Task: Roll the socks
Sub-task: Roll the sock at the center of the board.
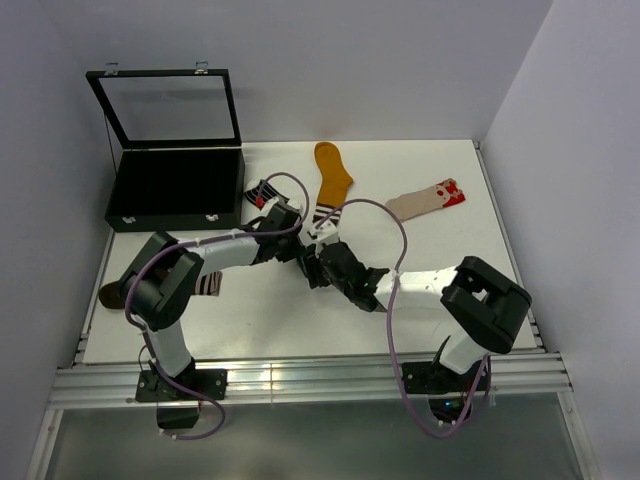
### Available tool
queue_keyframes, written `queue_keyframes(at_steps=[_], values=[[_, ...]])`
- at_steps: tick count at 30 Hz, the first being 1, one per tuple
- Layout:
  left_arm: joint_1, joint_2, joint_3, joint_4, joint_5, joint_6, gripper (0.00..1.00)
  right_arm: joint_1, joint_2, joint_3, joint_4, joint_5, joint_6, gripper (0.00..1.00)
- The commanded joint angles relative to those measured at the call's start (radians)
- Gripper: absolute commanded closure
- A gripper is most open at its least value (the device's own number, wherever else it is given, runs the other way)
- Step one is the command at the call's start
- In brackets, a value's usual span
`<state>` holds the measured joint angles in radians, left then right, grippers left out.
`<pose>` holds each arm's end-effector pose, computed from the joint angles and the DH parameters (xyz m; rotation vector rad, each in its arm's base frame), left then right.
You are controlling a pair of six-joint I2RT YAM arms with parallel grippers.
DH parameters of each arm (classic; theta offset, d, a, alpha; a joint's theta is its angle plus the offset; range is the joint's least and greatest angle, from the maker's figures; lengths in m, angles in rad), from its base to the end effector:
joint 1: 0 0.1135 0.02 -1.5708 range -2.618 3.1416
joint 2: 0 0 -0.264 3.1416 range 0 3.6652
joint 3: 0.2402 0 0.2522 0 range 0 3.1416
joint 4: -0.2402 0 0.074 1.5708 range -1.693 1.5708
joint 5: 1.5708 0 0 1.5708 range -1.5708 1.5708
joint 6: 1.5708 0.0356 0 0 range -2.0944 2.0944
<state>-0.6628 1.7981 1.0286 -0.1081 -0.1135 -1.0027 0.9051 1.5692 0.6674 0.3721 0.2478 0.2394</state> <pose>0.2918 -0.2227 0.1592 -0.4797 2.4883 -0.5801 0.1997 0.2402 0.1677 -0.5462 2.0404 0.4335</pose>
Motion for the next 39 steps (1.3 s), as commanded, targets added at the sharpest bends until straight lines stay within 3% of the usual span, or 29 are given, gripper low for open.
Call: queue_keyframes(at_steps=[1,5,14,27,30,31,34,37,39], values=[[-0.009,0.024,0.027,-0.074,-0.025,0.045,0.94,0.038,-0.009,0.032,0.051,0.194,-0.12,0.36],[-0.012,0.03,0.034,-0.077,-0.023,0.052,0.94,0.054,-0.017,0.029,0.091,0.197,-0.161,0.34],[-0.014,0.037,0.034,-0.073,-0.012,0.047,0.94,0.055,0.048,0.043,0.136,0.035,-0.175,0.35],[-0.012,0.038,0.028,-0.064,-0.003,0.041,0.92,0.055,0.196,0.098,0.088,0.059,-0.138,0.41],[-0.014,0.032,0.024,-0.058,-0.003,0.039,0.89,0.048,0.221,0.104,0.057,0.068,-0.109,0.52],[-0.014,0.029,0.019,-0.054,-0.005,0.036,0.87,0.043,0.224,0.101,0.056,0.056,-0.1,0.62],[-0.012,0.015,0.004,-0.039,-0.008,0.03,0.75,0.015,0.218,0.084,0.041,0.027,-0.06,0.85],[-0.011,0.001,-0.012,-0.022,-0.008,0.018,0.54,-0.026,0.178,0.052,0.048,-0.059,0.001,1.0],[-0.011,-0.009,-0.019,-0.013,-0.005,0.009,0.45,-0.055,0.149,0.025,0.071,-0.165,0.032,1.0]])
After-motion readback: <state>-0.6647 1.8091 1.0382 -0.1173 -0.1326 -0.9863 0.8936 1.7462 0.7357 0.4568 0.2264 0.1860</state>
